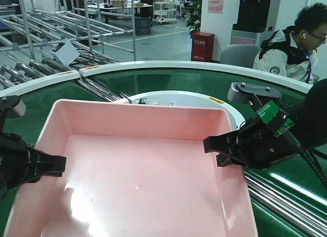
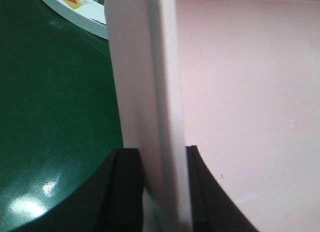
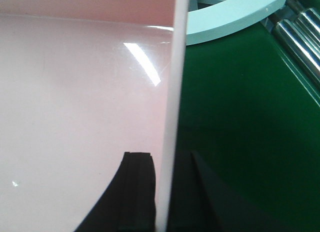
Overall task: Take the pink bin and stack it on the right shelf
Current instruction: 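Close both grippers on the bin walls and lift the bin, then hold the pink bin with both grippers while driving toward the shelf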
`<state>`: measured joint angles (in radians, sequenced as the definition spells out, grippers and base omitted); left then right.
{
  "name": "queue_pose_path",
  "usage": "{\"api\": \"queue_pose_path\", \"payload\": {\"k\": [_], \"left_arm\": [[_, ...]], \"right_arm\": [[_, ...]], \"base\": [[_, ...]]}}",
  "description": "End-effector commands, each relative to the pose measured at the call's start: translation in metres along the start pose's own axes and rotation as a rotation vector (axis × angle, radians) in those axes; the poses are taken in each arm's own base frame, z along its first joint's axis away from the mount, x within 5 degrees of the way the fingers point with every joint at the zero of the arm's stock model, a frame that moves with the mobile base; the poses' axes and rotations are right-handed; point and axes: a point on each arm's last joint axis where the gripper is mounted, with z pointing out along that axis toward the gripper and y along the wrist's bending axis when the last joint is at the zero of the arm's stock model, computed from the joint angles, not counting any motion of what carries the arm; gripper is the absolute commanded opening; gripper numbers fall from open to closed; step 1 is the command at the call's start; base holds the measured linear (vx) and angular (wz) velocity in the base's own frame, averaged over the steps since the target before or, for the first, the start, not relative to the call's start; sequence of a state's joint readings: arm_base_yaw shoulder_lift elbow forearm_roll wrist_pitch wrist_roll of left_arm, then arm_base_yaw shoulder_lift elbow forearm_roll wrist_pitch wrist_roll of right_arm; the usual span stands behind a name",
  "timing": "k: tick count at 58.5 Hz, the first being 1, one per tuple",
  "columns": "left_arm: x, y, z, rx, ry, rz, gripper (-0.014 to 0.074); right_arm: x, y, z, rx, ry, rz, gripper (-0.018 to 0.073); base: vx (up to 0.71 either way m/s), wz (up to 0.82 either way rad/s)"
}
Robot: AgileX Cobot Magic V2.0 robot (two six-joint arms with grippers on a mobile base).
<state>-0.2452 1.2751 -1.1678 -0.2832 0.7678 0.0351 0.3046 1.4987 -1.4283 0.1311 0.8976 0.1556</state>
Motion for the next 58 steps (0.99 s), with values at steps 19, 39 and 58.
{"api": "queue_pose_path", "payload": {"k": [19,39,58], "left_arm": [[-0.0138,-0.0094,-0.0226,0.038,-0.139,0.016,-0.0001],[-0.0138,-0.0094,-0.0226,0.038,-0.139,0.016,-0.0001],[-0.0138,-0.0094,-0.0226,0.038,-0.139,0.016,-0.0001]], "right_arm": [[-0.0151,0.0021,-0.0250,-0.006,-0.150,-0.040,-0.0009],[-0.0150,0.0021,-0.0250,-0.006,-0.149,-0.040,-0.0009],[-0.0151,0.0021,-0.0250,-0.006,-0.150,-0.040,-0.0009]], "base": [[-0.07,-0.03],[-0.22,-0.03],[-0.26,0.01]]}}
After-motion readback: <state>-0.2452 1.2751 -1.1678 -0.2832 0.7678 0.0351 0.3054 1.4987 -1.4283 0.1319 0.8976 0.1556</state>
